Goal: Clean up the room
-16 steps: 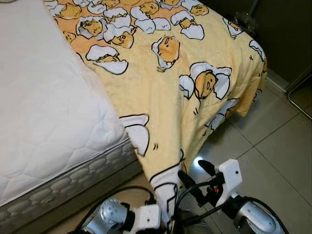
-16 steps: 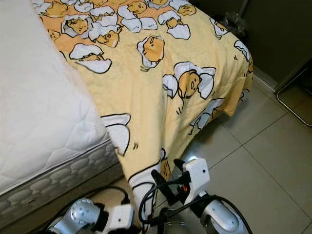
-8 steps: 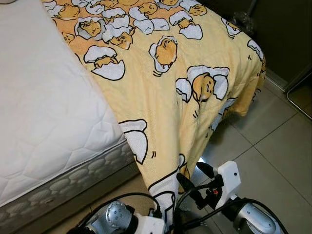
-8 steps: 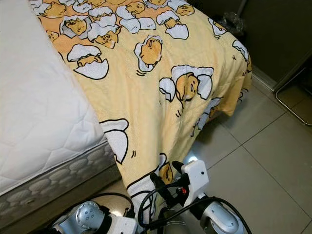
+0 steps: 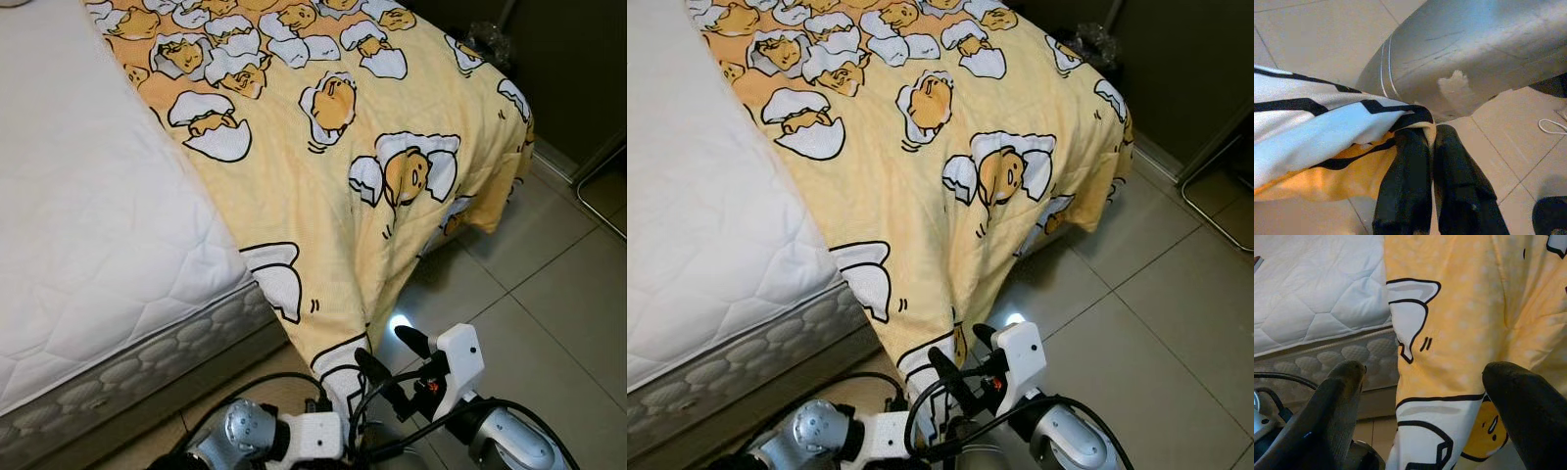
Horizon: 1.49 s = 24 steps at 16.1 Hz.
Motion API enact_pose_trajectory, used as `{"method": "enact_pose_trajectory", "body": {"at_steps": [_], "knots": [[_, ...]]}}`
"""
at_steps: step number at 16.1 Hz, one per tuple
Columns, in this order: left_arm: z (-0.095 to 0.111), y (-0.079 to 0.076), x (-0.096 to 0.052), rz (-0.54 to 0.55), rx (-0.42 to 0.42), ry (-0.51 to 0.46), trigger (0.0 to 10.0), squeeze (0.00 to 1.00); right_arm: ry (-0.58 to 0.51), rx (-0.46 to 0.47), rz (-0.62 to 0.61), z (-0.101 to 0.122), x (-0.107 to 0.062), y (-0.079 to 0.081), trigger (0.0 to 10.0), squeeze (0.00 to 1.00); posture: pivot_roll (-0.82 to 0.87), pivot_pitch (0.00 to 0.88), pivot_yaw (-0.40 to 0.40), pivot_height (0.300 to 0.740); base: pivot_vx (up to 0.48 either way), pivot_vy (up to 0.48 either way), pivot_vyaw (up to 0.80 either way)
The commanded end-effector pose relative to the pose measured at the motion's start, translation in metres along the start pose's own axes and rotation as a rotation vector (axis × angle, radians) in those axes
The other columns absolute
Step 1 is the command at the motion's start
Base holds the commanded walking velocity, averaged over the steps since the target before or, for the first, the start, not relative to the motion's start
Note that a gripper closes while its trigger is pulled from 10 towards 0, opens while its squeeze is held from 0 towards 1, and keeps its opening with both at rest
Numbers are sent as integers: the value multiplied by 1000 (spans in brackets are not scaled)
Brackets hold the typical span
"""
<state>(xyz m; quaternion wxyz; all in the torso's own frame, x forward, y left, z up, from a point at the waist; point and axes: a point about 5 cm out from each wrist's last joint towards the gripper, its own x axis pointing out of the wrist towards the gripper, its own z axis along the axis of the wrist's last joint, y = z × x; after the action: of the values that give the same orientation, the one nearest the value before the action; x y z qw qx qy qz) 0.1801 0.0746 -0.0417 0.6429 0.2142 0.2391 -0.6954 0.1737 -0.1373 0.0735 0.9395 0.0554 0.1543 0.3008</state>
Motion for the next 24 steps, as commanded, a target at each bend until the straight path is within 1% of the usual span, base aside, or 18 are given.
{"method": "enact_pose_trajectory", "body": {"at_steps": [1,2,5,9,10,11,12,13,14,15,16,17,18,19,20,21,22,24], "knots": [[-11,-9,-2,-36,-12,46,10000,1000,5,1,14,-1,-2,2,10000,0,-221,209,5,740,0,0,0],[-13,-10,-4,-41,-8,58,10000,1000,6,1,14,-1,-2,2,10000,0,-221,209,5,740,0,0,0],[-36,-13,-24,-78,9,181,10000,1000,7,1,12,-2,-1,1,10000,0,-217,205,9,740,0,0,0],[-26,6,-44,50,17,88,10000,1000,0,-1,4,-2,0,-1,10000,0,-211,199,14,740,0,0,0],[-15,16,-51,147,-44,-24,10000,1000,-8,-5,-14,-1,1,-3,10000,0,-207,193,18,740,0,0,0],[-10,20,-54,189,-83,-74,10000,1000,-11,-6,-20,-1,1,-4,10000,0,-208,191,20,740,0,0,0],[-2,33,-60,307,-165,-169,10000,1000,-17,-9,-31,0,3,-7,10000,0,-199,175,25,740,0,0,0],[5,50,-72,490,-246,-262,10000,1000,-27,-11,-42,1,5,-9,10000,0,-194,167,25,740,0,0,0],[2,65,-81,675,-297,-272,10000,1000,-38,-14,-50,3,9,-12,10000,0,-183,148,24,740,0,0,0],[-1,71,-85,778,-303,-243,10000,1000,-46,-20,-56,4,13,-13,10000,0,-179,138,22,740,0,0,0],[-1,73,-86,806,-308,-232,10000,1000,-47,-22,-58,4,14,-14,10000,0,-178,130,25,740,0,0,0],[2,83,-91,951,-380,-262,10000,0,-69,-39,-77,8,20,-18,10000,0,-179,106,30,740,0,0,0],[6,96,-103,1161,-510,-337,10000,0,-121,-51,-158,16,26,-28,10000,0,-178,81,35,740,0,0,0],[6,99,-106,1202,-536,-351,10000,0,-135,-53,-187,18,26,-31,10000,0,-178,75,36,740,0,0,0],[8,103,-115,1302,-616,-430,10000,0,-169,-60,-246,23,29,-38,10000,0,-174,43,43,740,0,0,0],[9,105,-119,1349,-639,-456,10000,0,-182,-69,-266,24,30,-41,10000,0,-173,35,45,740,0,0,0],[15,108,-136,1499,-658,-506,10000,0,-235,-91,-324,34,35,-46,10000,0,-161,0,51,740,0,0,0],[20,111,-153,1620,-662,-531,10000,0,-265,-112,-342,41,42,-50,10000,0,-152,0,55,740,0,0,0]]}}
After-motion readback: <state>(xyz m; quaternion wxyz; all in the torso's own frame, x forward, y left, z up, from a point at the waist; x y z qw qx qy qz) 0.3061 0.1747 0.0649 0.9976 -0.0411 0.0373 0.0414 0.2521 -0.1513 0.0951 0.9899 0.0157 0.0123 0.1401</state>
